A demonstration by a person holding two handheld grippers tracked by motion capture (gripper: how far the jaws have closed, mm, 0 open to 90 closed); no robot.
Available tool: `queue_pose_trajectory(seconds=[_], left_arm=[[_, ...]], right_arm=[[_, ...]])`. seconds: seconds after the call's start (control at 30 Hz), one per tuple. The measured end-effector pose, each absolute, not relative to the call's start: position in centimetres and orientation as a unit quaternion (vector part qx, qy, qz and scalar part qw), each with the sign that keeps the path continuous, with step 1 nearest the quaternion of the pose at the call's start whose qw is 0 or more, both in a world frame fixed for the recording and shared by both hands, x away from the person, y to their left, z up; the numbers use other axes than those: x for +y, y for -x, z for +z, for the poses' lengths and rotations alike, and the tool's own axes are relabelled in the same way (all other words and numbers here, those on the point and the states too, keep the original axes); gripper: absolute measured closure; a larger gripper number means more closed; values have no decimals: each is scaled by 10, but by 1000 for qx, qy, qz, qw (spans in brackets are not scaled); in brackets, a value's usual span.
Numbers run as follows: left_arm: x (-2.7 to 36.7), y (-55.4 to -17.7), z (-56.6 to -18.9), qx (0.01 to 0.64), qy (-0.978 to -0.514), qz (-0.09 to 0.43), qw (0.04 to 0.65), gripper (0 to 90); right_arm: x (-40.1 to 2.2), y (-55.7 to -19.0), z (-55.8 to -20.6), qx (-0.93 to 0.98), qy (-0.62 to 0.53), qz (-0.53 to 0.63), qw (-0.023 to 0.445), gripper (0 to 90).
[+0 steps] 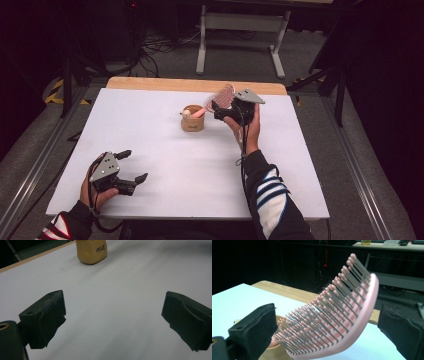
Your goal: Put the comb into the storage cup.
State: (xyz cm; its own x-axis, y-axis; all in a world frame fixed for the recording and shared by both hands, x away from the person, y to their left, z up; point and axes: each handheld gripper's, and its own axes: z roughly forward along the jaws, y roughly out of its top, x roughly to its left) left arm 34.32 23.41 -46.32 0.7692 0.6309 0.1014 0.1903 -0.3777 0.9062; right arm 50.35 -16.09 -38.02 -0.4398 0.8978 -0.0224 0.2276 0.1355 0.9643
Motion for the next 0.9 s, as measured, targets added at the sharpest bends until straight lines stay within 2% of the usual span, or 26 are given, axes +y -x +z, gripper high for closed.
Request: queue_pose_trajectory(seconds=[0.9], left_arm=[[233, -343, -464, 257, -800, 222, 494, 61]], right_arm=[[-170, -491, -366, 689, -396, 493, 355, 38]])
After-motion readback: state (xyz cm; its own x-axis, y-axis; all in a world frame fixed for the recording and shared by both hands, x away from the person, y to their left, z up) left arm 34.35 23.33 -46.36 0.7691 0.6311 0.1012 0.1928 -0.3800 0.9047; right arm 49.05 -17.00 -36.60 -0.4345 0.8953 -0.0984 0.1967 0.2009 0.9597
